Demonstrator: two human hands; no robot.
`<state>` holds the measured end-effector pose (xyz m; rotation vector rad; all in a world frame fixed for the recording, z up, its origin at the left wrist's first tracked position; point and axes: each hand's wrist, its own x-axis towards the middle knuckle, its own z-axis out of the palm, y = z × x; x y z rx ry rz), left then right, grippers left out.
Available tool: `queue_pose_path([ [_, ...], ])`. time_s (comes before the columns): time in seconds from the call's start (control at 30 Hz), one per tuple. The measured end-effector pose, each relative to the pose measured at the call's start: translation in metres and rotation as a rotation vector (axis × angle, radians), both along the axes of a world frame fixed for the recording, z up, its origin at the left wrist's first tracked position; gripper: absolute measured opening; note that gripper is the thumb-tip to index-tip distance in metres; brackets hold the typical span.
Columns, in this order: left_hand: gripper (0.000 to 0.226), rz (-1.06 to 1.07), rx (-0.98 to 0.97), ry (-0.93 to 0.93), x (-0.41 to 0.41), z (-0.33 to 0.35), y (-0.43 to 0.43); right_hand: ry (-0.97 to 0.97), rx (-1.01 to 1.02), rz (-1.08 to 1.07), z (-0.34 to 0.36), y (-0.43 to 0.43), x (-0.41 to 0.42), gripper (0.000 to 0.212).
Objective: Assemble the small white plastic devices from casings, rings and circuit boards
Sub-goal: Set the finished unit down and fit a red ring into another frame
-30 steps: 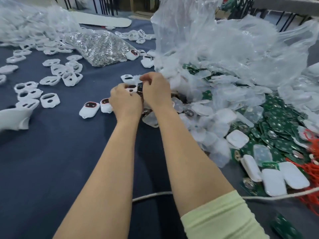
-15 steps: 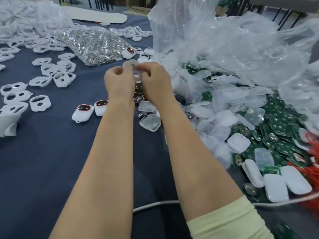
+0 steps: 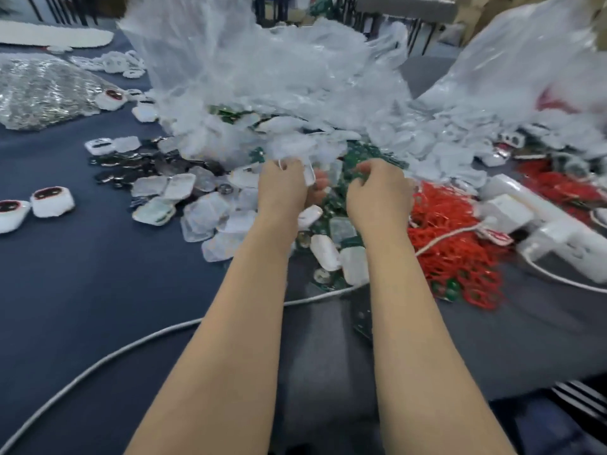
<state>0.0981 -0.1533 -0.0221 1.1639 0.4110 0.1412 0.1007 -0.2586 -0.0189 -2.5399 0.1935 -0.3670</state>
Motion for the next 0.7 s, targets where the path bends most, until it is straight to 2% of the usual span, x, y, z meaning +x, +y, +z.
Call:
queue_pose_path([
  [0.1, 0.020, -0.072, -0.001, 0.040, -0.001, 0.000, -0.027, 0.151, -0.105, -0.126, -0.006, -0.029, 0.002, 0.038],
  [0.2, 0.017, -0.130, 0.007, 0.026, -0.001, 0.001, -0.042, 0.178, -0.095, -0.172, -0.014, -0.043, 0.008, 0.041],
  [0.5, 0.009, -0.152, -0.070, 0.020, 0.009, -0.004, -0.038, -0.039, -0.041, -0.210, -0.032, -0.046, 0.030, 0.023],
  [0.6, 0.013, -0.123, -0.083, 0.015, 0.011, -0.005, -0.028, -0.130, 0.040, -0.150, -0.032, -0.038, 0.038, 0.023],
  [0.7, 0.007, -0.122, -0.043, 0.011, 0.010, -0.008, -0.016, -0.178, 0.134, -0.111, -0.031, -0.030, 0.043, 0.022],
])
